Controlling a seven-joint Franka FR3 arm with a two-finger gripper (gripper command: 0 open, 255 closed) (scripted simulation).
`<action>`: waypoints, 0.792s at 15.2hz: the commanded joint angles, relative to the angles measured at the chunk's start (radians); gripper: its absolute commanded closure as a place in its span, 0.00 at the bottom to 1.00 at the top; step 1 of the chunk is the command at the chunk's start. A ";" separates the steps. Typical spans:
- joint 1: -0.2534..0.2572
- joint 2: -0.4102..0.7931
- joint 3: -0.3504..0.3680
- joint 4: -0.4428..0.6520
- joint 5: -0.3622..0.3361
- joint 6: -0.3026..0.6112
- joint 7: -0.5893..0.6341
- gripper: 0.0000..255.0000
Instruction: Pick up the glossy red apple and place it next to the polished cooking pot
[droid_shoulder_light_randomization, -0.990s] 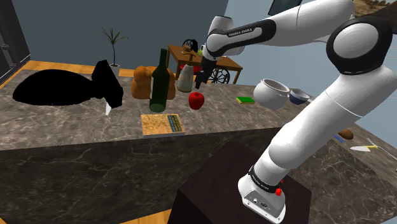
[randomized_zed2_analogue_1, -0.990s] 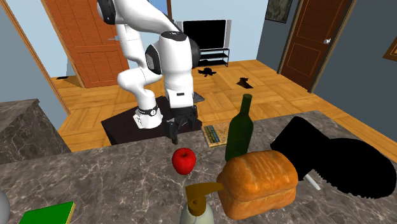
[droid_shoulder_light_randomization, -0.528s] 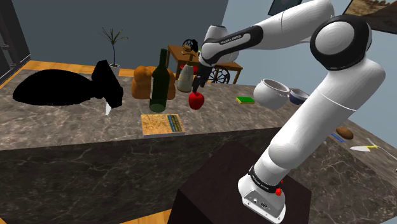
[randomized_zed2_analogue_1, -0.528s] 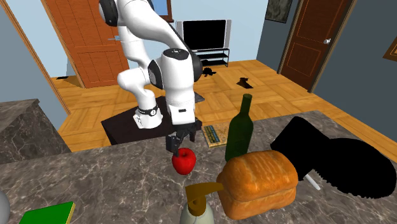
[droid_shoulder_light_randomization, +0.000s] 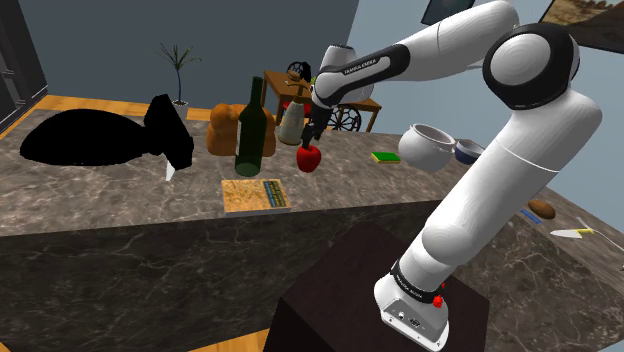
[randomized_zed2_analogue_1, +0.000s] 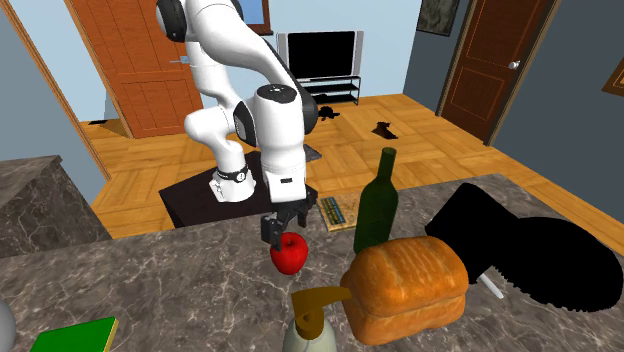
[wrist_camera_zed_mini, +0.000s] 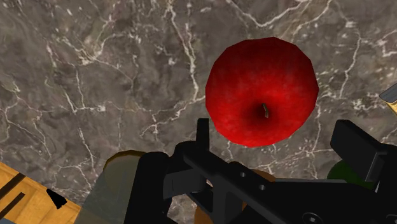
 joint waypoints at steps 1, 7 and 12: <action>0.000 0.000 0.000 0.000 0.000 0.000 0.000 0.00; 0.000 0.000 0.000 0.000 0.000 0.000 0.000 1.00; 0.000 -0.007 0.000 0.007 -0.001 -0.013 0.000 1.00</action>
